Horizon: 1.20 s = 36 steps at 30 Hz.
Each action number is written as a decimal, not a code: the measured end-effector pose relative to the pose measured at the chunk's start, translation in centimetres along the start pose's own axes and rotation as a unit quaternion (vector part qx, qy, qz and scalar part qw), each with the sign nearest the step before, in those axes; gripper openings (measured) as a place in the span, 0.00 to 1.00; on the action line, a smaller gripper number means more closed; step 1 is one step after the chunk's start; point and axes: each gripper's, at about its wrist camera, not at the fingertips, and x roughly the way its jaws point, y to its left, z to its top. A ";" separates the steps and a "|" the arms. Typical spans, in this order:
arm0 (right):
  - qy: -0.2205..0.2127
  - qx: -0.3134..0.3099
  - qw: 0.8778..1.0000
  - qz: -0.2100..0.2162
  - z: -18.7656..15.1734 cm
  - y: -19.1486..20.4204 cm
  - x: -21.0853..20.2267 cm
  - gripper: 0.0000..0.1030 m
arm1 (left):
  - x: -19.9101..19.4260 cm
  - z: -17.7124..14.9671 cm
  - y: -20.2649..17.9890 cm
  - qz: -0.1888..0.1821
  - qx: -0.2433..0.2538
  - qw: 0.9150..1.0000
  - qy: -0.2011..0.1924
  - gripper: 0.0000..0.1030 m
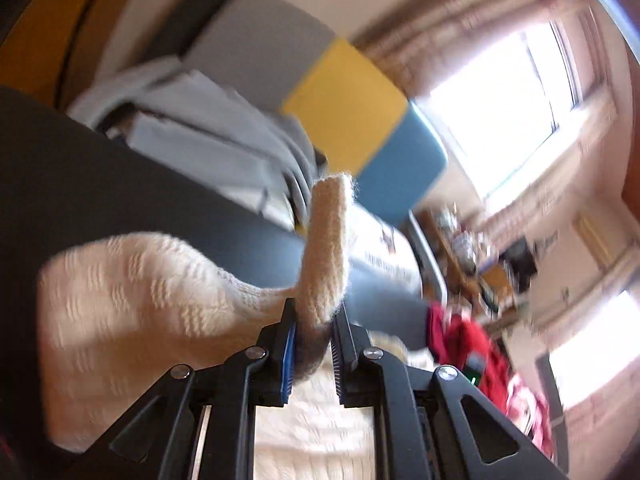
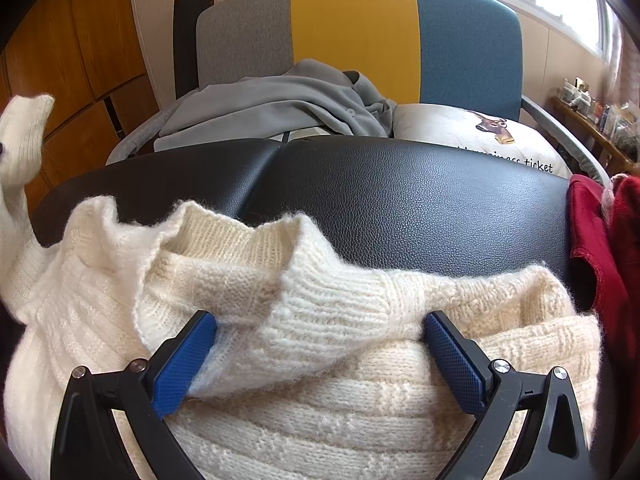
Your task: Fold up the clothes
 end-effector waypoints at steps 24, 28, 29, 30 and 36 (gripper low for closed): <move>0.032 0.013 0.999 -0.014 1.3 0.2 -0.3 1.00 | -1.3 -18.5 -0.8 0.116 0.063 0.991 -0.017 0.44; -0.028 0.068 0.997 0.013 1.8 0.4 -4.7 0.91 | -1.5 -18.7 0.1 0.086 0.044 0.995 -0.030 0.44; -0.052 0.084 0.994 0.045 1.5 0.7 -6.4 0.91 | -1.6 -18.7 0.3 0.077 0.038 0.996 -0.032 0.44; -0.065 0.094 0.990 0.085 1.1 1.2 -7.7 0.91 | -1.6 -18.7 0.6 0.068 0.031 0.997 -0.034 0.44; 0.020 0.174 0.919 0.353 -3.3 5.3 -8.2 0.90 | -1.9 -18.7 1.2 0.047 0.018 0.998 -0.040 0.44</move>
